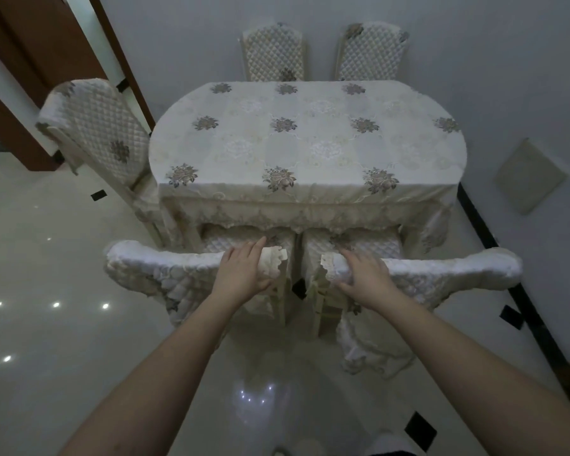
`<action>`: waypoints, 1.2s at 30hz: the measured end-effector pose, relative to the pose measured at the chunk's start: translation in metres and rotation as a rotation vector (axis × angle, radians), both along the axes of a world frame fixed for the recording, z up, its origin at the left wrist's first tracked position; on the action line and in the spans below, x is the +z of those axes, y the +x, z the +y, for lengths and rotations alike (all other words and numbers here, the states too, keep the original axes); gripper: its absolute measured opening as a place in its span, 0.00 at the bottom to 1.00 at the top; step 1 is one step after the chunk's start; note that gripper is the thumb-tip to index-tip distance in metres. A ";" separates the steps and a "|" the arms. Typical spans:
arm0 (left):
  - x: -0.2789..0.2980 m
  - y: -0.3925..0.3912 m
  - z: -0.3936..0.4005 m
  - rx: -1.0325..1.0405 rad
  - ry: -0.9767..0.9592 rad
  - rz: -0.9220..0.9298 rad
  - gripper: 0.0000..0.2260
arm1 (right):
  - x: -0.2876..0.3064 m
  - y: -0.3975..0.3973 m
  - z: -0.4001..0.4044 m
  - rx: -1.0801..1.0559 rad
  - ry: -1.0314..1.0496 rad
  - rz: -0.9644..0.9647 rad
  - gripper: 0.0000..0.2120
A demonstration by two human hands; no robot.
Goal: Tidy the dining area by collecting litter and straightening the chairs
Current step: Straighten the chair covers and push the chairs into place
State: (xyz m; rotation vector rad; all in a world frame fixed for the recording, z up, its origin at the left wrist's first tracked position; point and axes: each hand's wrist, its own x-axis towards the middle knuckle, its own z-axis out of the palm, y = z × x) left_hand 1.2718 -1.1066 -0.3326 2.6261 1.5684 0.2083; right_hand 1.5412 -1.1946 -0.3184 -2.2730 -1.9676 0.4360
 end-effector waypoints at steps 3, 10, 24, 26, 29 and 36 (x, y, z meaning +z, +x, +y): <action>-0.009 0.001 0.012 0.013 -0.041 0.041 0.39 | -0.011 0.001 0.004 0.014 0.011 -0.090 0.33; -0.021 0.002 0.026 0.011 -0.011 0.255 0.32 | -0.027 0.004 0.019 0.098 0.033 -0.362 0.28; -0.011 0.012 0.038 0.005 0.032 0.415 0.17 | -0.025 0.002 0.042 0.138 -0.064 -0.435 0.19; -0.011 0.012 0.037 0.006 0.031 0.400 0.15 | -0.026 0.000 0.044 0.125 -0.068 -0.431 0.21; -0.011 0.013 0.037 0.028 0.036 0.413 0.13 | -0.026 -0.004 0.047 0.097 -0.065 -0.440 0.21; -0.014 0.016 0.036 0.064 0.032 0.408 0.11 | -0.025 -0.010 0.045 0.091 -0.042 -0.439 0.17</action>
